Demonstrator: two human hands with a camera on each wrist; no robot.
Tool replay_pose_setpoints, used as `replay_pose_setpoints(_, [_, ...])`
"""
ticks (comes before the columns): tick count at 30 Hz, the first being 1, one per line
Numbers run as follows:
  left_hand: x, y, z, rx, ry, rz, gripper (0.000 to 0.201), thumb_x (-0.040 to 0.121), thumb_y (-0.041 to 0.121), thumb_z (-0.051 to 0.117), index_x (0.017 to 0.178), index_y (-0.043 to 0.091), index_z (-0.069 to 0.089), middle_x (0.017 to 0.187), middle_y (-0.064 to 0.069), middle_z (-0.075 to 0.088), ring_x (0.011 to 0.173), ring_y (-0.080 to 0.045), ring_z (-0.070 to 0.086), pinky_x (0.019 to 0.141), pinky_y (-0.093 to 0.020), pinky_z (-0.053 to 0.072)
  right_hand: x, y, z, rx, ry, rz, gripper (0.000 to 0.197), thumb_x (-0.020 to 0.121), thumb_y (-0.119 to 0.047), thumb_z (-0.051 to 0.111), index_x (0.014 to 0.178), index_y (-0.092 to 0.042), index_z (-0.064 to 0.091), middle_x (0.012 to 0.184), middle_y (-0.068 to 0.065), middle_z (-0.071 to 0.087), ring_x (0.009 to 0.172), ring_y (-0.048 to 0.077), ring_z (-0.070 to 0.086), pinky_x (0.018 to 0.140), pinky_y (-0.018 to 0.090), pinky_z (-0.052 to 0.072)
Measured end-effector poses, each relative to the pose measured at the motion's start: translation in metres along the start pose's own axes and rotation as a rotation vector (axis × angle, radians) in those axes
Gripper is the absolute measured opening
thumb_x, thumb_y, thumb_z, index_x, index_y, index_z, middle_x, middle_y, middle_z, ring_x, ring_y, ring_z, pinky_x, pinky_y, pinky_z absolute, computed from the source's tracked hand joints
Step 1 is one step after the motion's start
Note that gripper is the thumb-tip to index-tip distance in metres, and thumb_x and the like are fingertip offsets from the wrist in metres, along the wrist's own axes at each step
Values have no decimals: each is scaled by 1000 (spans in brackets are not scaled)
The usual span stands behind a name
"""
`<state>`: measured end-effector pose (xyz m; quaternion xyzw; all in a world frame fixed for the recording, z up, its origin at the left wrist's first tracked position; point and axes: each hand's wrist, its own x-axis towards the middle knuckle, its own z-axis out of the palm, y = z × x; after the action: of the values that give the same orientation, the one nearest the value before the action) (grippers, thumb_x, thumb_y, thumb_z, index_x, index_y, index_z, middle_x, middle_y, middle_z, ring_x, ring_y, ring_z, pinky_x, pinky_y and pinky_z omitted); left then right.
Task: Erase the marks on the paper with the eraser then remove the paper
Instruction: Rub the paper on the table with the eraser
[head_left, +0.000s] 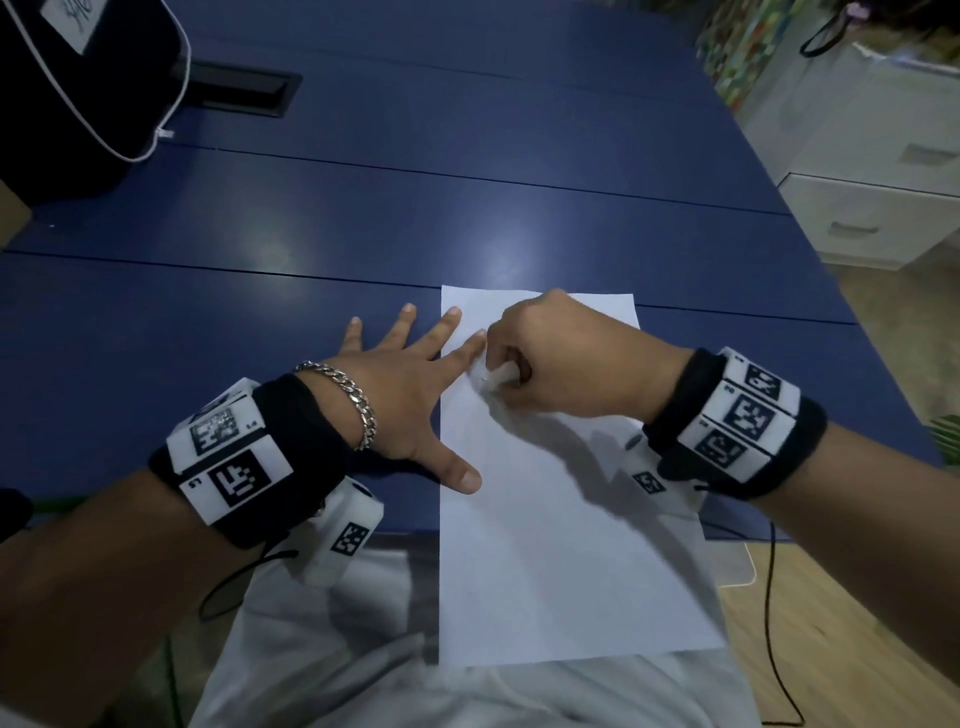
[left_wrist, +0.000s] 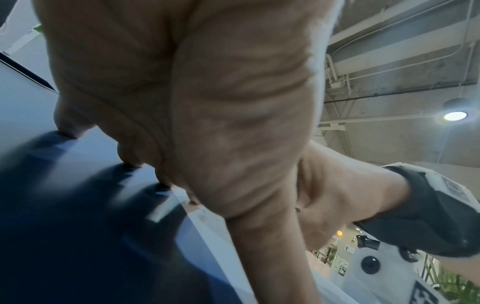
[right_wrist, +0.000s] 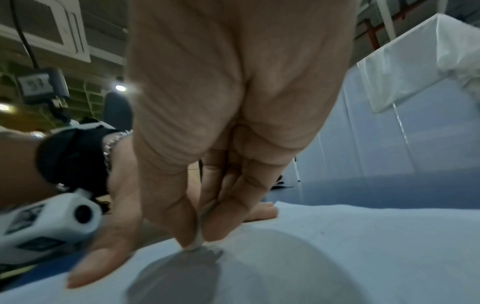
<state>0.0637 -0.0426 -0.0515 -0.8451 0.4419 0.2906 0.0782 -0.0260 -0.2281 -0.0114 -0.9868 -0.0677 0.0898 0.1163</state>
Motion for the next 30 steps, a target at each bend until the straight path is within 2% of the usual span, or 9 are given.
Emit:
replay_pose_setpoints(2, [0,0,0,-3,4,2,150,45,104,58,151,50,-32,161,16,-41,152,-32,-33,116,-77,-7,-7,-12,1,16,-80,-47,10,78,-26,72,73,-28,64,73,-9,63,65,9,57,62,32,53])
replay_pose_setpoints(4, [0,0,0,-4,7,6,150,45,104,59,151,51,-33,162,15,-40,152,-32,-33,115,-77,-7,-9,-17,0,26,-153,-83,10,77,-26,74,71,-26,66,72,-8,65,64,8,58,59,27,50])
replay_pose_setpoints(9, [0,0,1,-10,5,5,150,44,105,58,152,50,-31,161,16,-41,151,-31,-35,116,-76,-8,2,0,-3,-8,5,-1,13,81,-24,75,93,-17,75,83,-5,69,74,15,60,69,34,54])
replay_pose_setpoints(13, [-3,0,1,-32,24,15,148,48,103,59,151,50,-33,161,17,-41,151,-30,-34,117,-75,-9,-17,-7,-1,20,-43,-50,8,82,-21,73,90,-22,73,82,-10,65,72,7,56,68,28,50])
replay_pose_setpoints(15, [-7,0,2,-39,73,35,145,53,102,58,152,47,-33,161,16,-42,152,-32,-33,119,-73,-7,-28,-1,-3,14,-43,-12,6,84,-19,71,89,-22,71,82,-11,61,75,9,55,68,26,46])
replay_pose_setpoints(18, [-18,0,5,-37,141,45,133,64,98,55,159,43,-19,163,12,-40,153,-31,-30,124,-66,-1,-42,8,-1,-4,-58,59,7,87,-18,67,86,-25,65,83,-13,56,79,10,53,70,30,49])
replay_pose_setpoints(20, [-25,-1,8,-50,105,46,129,66,96,55,161,42,-14,165,12,-35,155,-29,-27,125,-63,-1,-46,9,3,28,-47,85,9,87,-17,66,86,-26,64,84,-13,55,78,7,53,70,33,52])
replay_pose_setpoints(27, [-25,-1,19,-33,81,44,144,54,105,52,157,42,-27,162,15,-40,152,-30,-33,123,-65,-7,-34,-4,-2,86,-56,14,4,86,-22,70,90,-24,70,83,-13,63,78,5,57,68,19,45])
replay_pose_setpoints(30, [-25,-2,19,-50,89,34,147,50,106,52,155,43,-29,161,19,-40,151,-28,-34,121,-68,-10,-22,-19,5,80,-53,-94,7,84,-27,72,86,-21,71,80,-9,67,73,9,59,67,23,47])
